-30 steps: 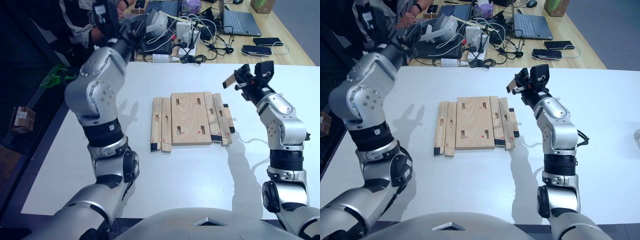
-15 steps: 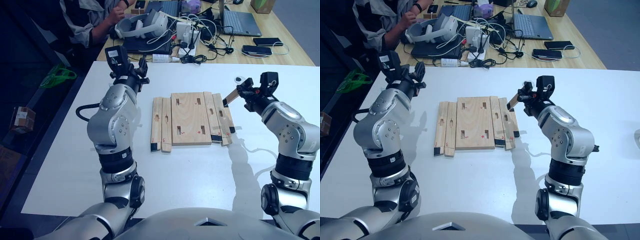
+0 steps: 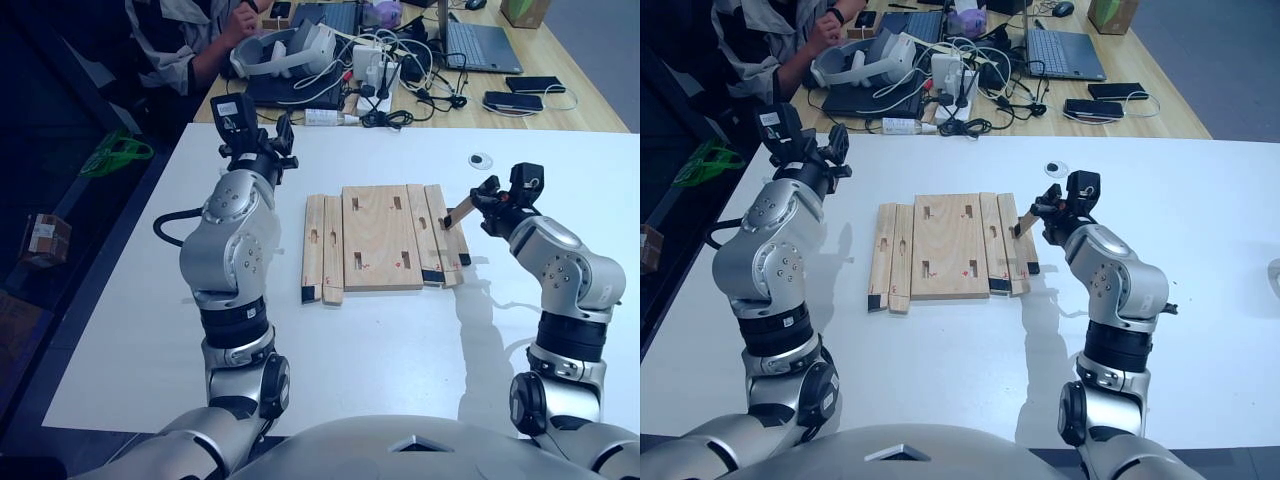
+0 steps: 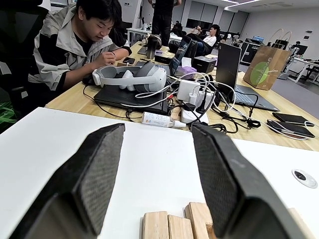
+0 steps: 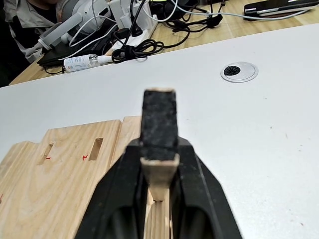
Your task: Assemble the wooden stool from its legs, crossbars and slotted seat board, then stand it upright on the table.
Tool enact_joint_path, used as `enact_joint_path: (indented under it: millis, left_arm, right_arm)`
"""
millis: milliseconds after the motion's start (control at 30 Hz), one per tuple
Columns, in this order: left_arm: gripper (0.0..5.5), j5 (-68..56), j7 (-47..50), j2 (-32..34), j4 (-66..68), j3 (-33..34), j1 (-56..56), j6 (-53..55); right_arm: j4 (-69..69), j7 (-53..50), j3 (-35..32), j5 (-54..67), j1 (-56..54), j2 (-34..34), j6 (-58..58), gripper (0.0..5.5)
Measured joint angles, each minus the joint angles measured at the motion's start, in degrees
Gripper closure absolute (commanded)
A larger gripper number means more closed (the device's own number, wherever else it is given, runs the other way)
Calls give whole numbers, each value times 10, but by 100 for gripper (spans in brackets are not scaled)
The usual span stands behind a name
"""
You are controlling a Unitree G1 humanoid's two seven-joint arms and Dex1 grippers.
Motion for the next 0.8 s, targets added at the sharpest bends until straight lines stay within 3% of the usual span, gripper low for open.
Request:
enact_joint_path:
  millis: [500,800]
  left_arm:
    - [304,0,2,-3,11,-5,-4,-12]
    - [304,1,2,-3,19,-8,-9,-20]
  right_arm:
    - [38,-7,-4,9,-31,10,10,512]
    - [34,-1,32,-5,-32,-15,13,512]
